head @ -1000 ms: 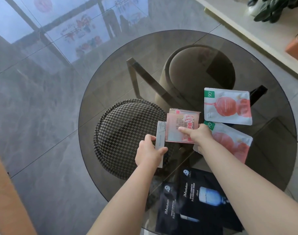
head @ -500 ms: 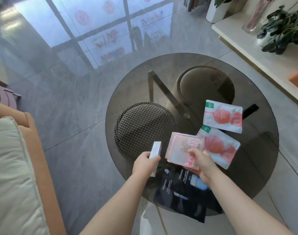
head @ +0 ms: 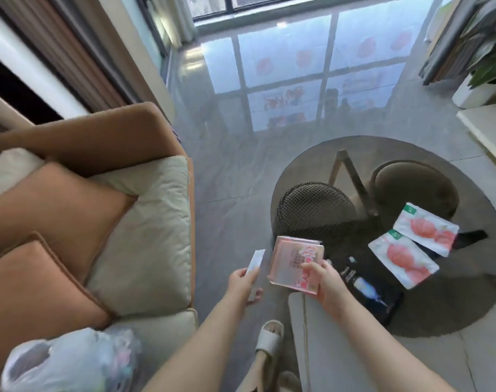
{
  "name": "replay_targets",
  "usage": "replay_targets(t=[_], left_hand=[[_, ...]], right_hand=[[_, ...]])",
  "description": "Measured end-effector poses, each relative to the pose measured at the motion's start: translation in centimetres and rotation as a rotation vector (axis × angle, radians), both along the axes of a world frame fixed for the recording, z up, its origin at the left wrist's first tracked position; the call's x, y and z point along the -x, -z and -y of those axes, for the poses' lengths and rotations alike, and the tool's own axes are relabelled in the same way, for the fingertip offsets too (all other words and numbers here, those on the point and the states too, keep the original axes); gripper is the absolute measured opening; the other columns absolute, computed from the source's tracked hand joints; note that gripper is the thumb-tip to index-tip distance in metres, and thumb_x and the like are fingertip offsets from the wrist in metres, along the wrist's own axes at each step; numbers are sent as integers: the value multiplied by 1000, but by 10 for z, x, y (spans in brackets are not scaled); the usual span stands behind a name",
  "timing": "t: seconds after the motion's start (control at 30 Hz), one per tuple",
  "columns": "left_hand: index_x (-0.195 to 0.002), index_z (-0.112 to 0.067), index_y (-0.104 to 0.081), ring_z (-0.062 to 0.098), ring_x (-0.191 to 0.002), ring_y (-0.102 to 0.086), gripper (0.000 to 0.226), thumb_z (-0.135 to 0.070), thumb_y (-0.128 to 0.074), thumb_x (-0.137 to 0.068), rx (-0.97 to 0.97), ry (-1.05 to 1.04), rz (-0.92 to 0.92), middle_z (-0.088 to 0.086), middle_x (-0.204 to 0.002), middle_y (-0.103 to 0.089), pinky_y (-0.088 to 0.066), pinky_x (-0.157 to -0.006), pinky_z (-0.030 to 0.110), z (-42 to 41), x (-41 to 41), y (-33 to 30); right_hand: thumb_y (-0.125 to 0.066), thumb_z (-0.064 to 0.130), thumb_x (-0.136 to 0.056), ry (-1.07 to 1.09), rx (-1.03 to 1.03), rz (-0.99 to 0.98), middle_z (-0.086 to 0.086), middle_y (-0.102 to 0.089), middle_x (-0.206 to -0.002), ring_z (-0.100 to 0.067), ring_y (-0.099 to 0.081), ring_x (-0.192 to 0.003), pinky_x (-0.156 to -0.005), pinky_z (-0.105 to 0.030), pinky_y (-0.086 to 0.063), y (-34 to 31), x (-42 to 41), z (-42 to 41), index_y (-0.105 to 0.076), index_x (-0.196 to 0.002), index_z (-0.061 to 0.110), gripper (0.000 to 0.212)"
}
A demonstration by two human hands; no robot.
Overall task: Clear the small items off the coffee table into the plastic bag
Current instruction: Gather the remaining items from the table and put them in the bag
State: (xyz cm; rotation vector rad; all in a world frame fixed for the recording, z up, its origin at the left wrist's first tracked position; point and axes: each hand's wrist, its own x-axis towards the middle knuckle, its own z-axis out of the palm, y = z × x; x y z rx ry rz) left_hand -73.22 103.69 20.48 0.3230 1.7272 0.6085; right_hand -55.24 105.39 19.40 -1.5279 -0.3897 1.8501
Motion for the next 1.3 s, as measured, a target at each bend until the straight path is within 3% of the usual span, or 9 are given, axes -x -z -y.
replay_targets(t=[0.17,0.43,0.67,0.77,0.83,0.9,1.1,1.23,1.3], left_hand=[[-109,-18,-53,14,-59,-59,19,-27,-58,-94,-18,-218,-56,2,-92,-59,-45,-43,17,72,77,-44],[-98,-10,-57,14,-44,-57,10,-15,-50,-94,-65,-569,-142,11,-77,-59,-42,-40,18,186,192,-93],[-83,-8,-53,25,-60,-54,15,-14,-43,-91,-53,-937,-41,18,-84,-56,-49,-54,28,290,275,-99],[-99,-9,-56,29,-79,-62,18,-20,-42,-95,-61,-1073,11,14,-90,-60,-52,-70,34,332,309,-92],[-106,-14,-55,30,-94,-63,26,-34,-41,-98,-83,-1121,6,10,-98,-59,-53,-77,36,353,331,-85],[-95,-11,-58,29,-87,-63,32,-38,-43,-98,-89,-1137,19,10,-90,-62,-51,-83,41,366,349,-79],[-84,-5,-55,31,-81,-62,23,-20,-45,-98,-17,-1120,27,12,-83,-59,-55,-79,42,385,405,-58],[-107,4,-57,33,-89,-64,24,-15,-47,-97,48,-1097,-3,17,-94,-63,-56,-79,40,381,426,-41],[-118,5,-56,26,-74,-63,28,-9,-47,-96,27,-1125,5,24,-113,-63,-55,-64,36,378,432,-33]], right_hand=[[-61,13,-83,-302,-27,79,-11,-69,-96,-27,-66,-84,-70,-36,-53,-28,76,30,-59,-107,14,24],[-56,15,-89,-743,-116,105,-8,-68,-88,-20,-63,-74,-60,-26,-49,-73,217,80,-59,-100,15,12],[-55,16,-92,-1041,-193,131,-14,-65,-91,-24,-62,-76,-68,-34,-55,-98,347,151,-58,-102,10,12],[-56,18,-91,-1116,-236,172,-13,-66,-89,-24,-62,-77,-70,-35,-54,-102,393,191,-59,-96,11,9],[-57,21,-91,-1132,-282,228,-11,-66,-88,-23,-62,-77,-65,-32,-53,-100,420,217,-58,-91,12,9],[-57,27,-91,-1140,-340,318,-9,-65,-87,-21,-62,-76,-58,-29,-53,-98,441,236,-56,-87,12,15],[-55,37,-91,-1235,-429,510,-11,-65,-85,-22,-61,-71,-55,-28,-51,-82,508,272,-55,-98,5,33],[-50,35,-92,-1234,-417,616,-8,-65,-77,-21,-63,-67,-68,-35,-55,-63,533,276,-55,-105,3,35],[-51,32,-91,-1249,-402,660,-7,-66,-77,-22,-65,-69,-69,-35,-56,-53,543,272,-55,-107,3,33]])
